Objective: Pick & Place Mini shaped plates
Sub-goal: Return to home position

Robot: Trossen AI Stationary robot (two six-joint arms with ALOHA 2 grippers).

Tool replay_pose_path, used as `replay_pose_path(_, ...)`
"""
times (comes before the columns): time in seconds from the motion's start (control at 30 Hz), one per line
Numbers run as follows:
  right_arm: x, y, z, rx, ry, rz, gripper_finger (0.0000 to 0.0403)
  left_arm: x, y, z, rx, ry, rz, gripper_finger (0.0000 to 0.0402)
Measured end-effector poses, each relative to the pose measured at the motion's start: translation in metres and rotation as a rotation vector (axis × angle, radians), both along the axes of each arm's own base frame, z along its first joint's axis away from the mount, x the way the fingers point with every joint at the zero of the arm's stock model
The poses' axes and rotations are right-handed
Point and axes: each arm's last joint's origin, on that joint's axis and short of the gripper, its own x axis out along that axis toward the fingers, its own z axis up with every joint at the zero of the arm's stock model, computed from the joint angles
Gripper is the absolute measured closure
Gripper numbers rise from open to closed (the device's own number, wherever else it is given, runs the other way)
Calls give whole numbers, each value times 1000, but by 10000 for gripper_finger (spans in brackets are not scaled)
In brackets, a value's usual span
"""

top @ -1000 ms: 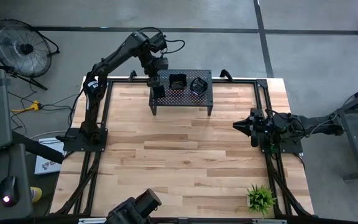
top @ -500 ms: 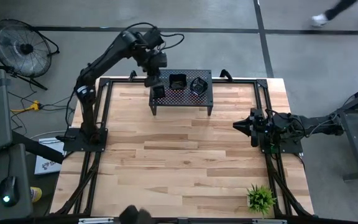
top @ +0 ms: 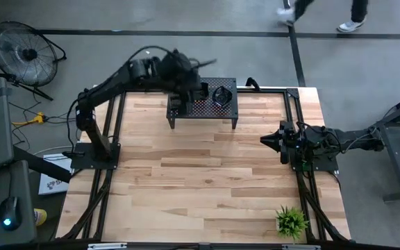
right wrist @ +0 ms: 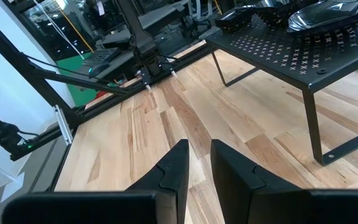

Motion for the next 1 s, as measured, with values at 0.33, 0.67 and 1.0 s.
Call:
replay_pose_path(0.33, 0, 0, 0, 0, 0, 0, 340, 37, -92, -32, 19, -20, -17, 225)
replay_pose_path(0.67, 1, 0, -1, -1, 10, 1, 340, 0, -108, -80, -16, -204, 2, 225)
replay_pose_path(1.0, 3, 0, -2, -5, 33, -2, 339, -91, -104, -188, -59, -481, -21, 225)
